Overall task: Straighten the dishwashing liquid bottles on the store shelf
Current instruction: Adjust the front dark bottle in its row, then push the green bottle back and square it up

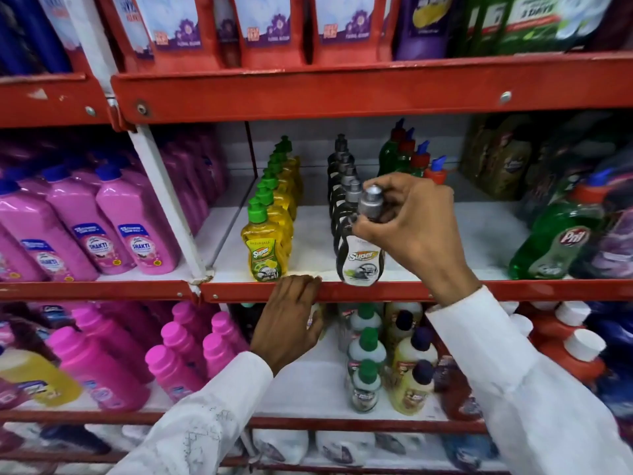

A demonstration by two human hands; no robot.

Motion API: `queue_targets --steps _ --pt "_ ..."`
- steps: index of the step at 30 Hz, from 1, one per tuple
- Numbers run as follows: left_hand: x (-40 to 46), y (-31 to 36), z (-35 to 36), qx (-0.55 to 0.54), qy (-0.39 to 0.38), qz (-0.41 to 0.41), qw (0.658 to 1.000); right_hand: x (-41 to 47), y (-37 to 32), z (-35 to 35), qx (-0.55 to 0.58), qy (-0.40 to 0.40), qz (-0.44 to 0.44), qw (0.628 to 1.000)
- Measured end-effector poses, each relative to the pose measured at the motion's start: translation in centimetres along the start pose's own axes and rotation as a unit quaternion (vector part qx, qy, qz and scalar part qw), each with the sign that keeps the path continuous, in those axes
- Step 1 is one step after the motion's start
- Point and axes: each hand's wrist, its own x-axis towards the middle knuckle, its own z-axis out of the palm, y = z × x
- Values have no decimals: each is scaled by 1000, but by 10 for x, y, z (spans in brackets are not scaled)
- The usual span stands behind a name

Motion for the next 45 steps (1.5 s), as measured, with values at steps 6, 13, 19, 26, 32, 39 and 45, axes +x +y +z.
queue_targets --steps 6,13,19,26,32,39,45 --pt "-1 9 -1 -2 1 -26 1000 28 28 32 -39 -64 -4 997" --pt "0 18 -3 13 -11 -42 999 41 42 49 -7 -103 12 995" --pt "4 44 7 38 -11 1 999 29 52 39 10 -81 -8 997" --pt "21 78 28 18 -24 32 999 -40 108 -1 -4 143 -7 990" --pt "34 108 47 43 -44 44 997 -60 173 -30 -76 329 86 937" --pt "35 112 52 44 -30 14 998 -36 222 -69 -94 342 197 914" --pt "37 113 54 -7 -17 -15 1000 -18 233 -84 -57 351 197 914"
